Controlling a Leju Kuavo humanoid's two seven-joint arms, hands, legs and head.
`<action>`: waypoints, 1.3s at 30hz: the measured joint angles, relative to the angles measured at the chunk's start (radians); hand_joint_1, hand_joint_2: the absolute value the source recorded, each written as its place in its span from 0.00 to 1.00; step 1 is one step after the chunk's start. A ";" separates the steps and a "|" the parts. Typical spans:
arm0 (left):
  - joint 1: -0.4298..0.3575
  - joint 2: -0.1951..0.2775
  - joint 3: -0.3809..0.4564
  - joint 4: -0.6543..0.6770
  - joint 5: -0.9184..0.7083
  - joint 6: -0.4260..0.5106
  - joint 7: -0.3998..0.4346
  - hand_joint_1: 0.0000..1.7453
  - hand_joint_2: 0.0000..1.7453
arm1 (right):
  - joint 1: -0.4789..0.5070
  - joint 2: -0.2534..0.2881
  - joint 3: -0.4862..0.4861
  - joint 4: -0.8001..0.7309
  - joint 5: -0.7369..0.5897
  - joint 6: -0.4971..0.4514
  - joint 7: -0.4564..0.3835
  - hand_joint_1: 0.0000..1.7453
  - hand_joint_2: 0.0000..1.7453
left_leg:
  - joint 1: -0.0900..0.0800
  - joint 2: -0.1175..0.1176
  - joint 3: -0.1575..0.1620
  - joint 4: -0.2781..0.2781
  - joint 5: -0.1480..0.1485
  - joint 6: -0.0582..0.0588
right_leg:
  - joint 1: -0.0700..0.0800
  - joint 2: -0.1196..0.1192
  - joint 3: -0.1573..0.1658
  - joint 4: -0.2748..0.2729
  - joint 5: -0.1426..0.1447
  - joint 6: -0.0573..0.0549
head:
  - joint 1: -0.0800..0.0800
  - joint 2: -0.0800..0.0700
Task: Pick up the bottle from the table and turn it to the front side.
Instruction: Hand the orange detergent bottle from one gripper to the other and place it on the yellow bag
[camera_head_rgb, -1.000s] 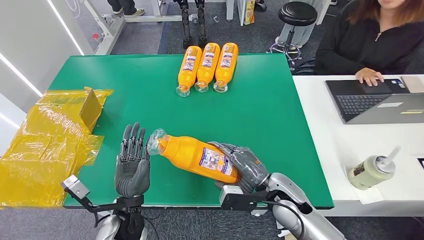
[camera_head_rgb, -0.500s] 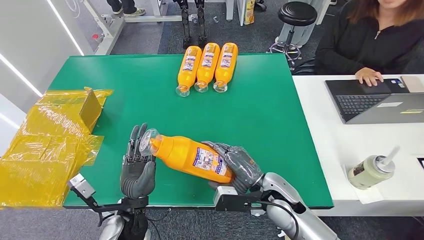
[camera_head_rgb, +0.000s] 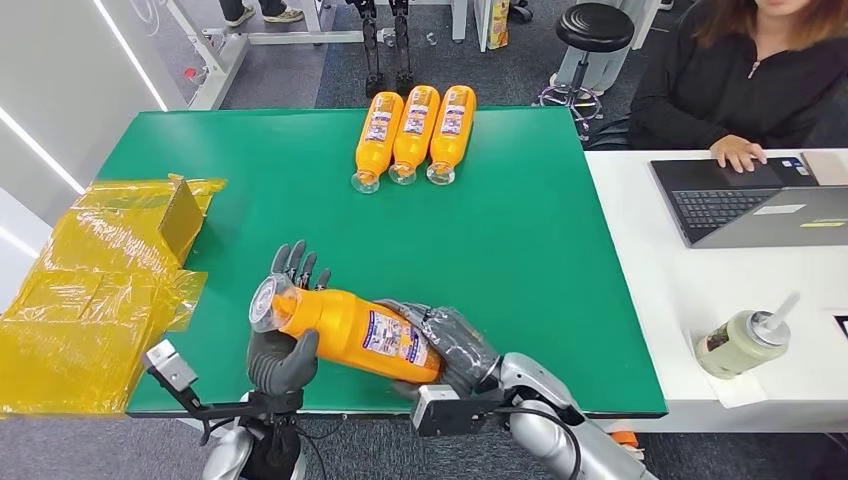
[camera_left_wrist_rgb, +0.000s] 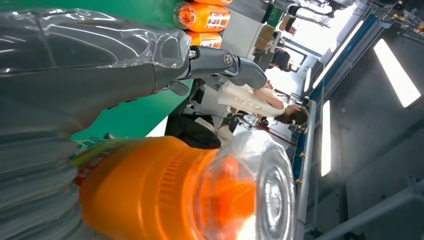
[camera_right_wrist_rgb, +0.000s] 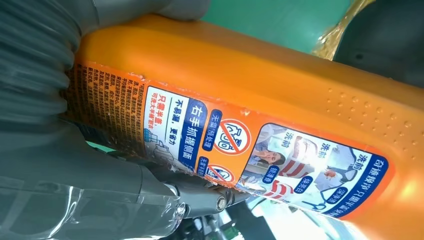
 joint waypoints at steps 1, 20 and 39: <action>0.002 0.000 0.000 -0.002 0.000 0.000 -0.001 0.00 1.00 | -0.005 0.002 0.006 0.009 -0.001 0.002 -0.003 1.00 1.00 | 0.000 0.000 0.000 0.000 0.000 0.000 | 0.000 0.000 0.000 0.000 0.000 0.000 | 0.000 0.000; 0.015 0.017 0.004 -0.033 0.006 0.031 -0.027 1.00 1.00 | -0.138 0.048 0.126 0.172 -0.106 0.070 -0.033 0.94 1.00 | 0.000 0.000 0.000 0.000 0.000 0.000 | 0.000 0.000 0.000 0.000 0.000 0.000 | 0.000 0.000; 0.025 0.020 0.010 -0.048 0.013 0.039 -0.035 1.00 1.00 | -0.180 0.071 0.148 0.214 -0.121 0.064 -0.031 0.64 1.00 | 0.000 0.000 0.000 0.000 0.000 0.000 | 0.000 0.000 0.000 0.000 0.000 0.000 | 0.000 0.000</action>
